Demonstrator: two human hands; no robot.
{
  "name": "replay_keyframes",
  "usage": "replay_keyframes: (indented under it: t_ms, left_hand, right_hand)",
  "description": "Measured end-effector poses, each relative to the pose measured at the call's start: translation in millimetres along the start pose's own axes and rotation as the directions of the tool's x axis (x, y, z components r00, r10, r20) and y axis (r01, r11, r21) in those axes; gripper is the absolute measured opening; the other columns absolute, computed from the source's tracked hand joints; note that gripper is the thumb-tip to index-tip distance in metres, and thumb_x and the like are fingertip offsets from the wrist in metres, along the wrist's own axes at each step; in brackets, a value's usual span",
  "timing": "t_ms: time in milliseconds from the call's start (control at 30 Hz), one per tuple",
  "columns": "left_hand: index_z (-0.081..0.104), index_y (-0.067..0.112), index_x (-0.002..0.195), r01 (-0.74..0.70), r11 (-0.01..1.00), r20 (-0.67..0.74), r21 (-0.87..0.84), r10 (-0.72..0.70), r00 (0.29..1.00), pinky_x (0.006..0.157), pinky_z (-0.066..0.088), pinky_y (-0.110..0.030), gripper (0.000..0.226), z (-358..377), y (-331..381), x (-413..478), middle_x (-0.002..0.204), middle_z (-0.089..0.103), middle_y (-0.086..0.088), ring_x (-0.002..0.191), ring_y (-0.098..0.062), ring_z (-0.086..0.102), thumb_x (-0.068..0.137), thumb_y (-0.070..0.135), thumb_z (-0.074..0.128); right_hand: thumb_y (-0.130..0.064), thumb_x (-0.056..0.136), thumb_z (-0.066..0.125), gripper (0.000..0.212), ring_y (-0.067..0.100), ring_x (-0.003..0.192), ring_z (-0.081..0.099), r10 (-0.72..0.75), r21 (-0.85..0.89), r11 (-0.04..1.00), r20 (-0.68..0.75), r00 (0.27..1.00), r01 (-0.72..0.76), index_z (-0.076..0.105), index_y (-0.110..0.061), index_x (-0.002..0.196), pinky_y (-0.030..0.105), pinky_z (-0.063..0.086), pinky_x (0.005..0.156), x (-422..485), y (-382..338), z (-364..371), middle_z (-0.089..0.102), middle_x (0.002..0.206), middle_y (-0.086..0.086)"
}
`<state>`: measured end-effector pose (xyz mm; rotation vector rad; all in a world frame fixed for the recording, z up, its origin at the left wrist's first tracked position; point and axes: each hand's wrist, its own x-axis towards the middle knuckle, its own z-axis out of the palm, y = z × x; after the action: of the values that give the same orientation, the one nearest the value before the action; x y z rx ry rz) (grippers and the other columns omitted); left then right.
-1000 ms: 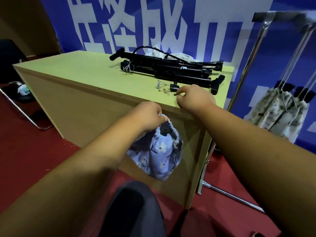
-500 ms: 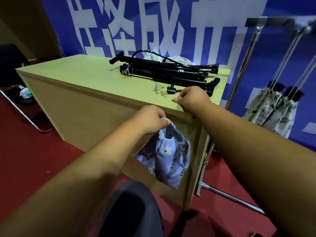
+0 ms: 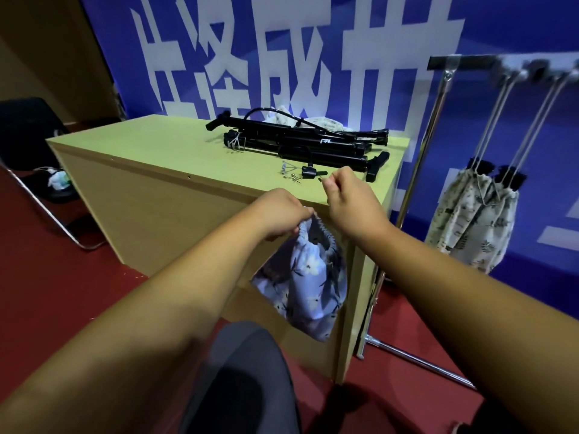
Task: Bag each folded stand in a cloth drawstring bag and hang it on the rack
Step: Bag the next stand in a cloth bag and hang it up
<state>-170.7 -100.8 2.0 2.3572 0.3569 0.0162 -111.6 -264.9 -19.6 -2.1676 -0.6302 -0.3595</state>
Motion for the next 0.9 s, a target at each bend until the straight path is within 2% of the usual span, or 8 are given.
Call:
replay_keyframes:
  t_ms: [100,167,233,400,567,700,800,900]
  left_hand:
    - [0.071,0.006,0.078,0.056,0.986,0.015,-0.158,-0.054,0.998,0.048,0.027,-0.023,0.037,9,10,-4,0.063,0.056,-0.007,0.042,-0.018,0.033,0.094,0.039,0.066]
    - [0.067,0.010,0.081,0.071,0.961,0.024,-0.267,-0.067,0.997,0.046,0.025,-0.021,0.027,16,18,-8,0.058,0.052,-0.003,0.039,-0.016,0.031,0.100,0.030,0.063]
    - [0.065,0.011,0.084,0.069,0.952,0.007,-0.298,-0.070,0.998,0.045,0.026,-0.020,0.024,23,26,-11,0.059,0.052,-0.002,0.039,-0.015,0.033,0.102,0.026,0.061]
    - [0.068,0.010,0.078,0.021,0.979,-0.033,-0.204,-0.028,0.999,0.047,0.031,-0.022,0.031,40,39,-19,0.064,0.056,-0.008,0.042,-0.019,0.038,0.101,0.029,0.062]
    - [0.076,0.000,0.092,-0.079,0.991,-0.010,-0.107,0.079,0.997,0.050,0.030,-0.024,0.039,58,49,-23,0.069,0.059,-0.011,0.056,-0.022,0.043,0.098,0.038,0.066]
    - [0.077,0.004,0.094,-0.175,0.984,0.031,-0.013,0.176,0.984,0.046,0.028,-0.021,0.037,77,63,-32,0.069,0.062,-0.008,0.048,-0.021,0.041,0.100,0.039,0.067]
    - [0.076,0.005,0.089,-0.218,0.975,0.054,0.035,0.216,0.975,0.045,0.028,-0.020,0.038,91,73,-36,0.069,0.065,-0.007,0.043,-0.016,0.043,0.101,0.040,0.067]
    - [0.074,0.005,0.083,-0.252,0.966,0.066,0.057,0.249,0.966,0.055,0.037,-0.027,0.038,106,79,-34,0.072,0.070,-0.014,0.057,-0.023,0.054,0.100,0.039,0.067]
  right_hand:
    - [-0.039,0.114,0.045,0.023,0.014,0.077,0.072,0.010,0.134,0.991,0.086,0.996,-0.022,0.052,-0.018,0.107,0.042,0.058,0.073,-27,-1,-6,0.073,0.088,0.001]
    - [-0.040,0.114,0.045,0.024,0.021,0.089,0.071,0.016,0.094,0.995,0.128,0.992,-0.028,0.054,-0.018,0.110,0.047,0.059,0.082,-40,3,-12,0.074,0.100,0.002]
    - [-0.041,0.114,0.044,0.026,0.027,0.092,0.066,-0.003,-0.012,1.000,0.167,0.986,0.005,0.053,-0.017,0.112,0.047,0.056,0.081,-49,7,-21,0.071,0.102,0.006]
    - [-0.050,0.113,0.040,0.026,0.024,0.073,0.052,-0.035,-0.309,0.945,0.239,0.970,0.110,0.044,-0.026,0.104,0.039,0.032,0.056,-65,18,-44,0.054,0.082,-0.003]
    - [-0.043,0.111,0.049,0.022,0.030,0.083,0.059,0.031,-0.369,0.923,0.353,0.935,0.109,0.050,-0.024,0.100,0.044,0.049,0.069,-70,32,-67,0.058,0.086,0.000]
    - [-0.038,0.109,0.055,0.021,0.031,0.091,0.063,0.111,-0.427,0.902,0.381,0.918,0.069,0.059,-0.022,0.095,0.041,0.049,0.074,-76,45,-85,0.062,0.085,0.000]
    - [-0.033,0.108,0.055,0.023,0.026,0.107,0.068,0.150,-0.425,0.904,0.411,0.899,0.043,0.073,-0.022,0.116,0.035,0.052,0.084,-83,58,-97,0.075,0.108,-0.001]
    - [-0.042,0.107,0.057,0.036,0.026,0.116,0.067,0.216,-0.426,0.904,0.390,0.895,-0.032,0.069,-0.029,0.139,0.032,0.049,0.087,-87,69,-107,0.074,0.127,0.002]
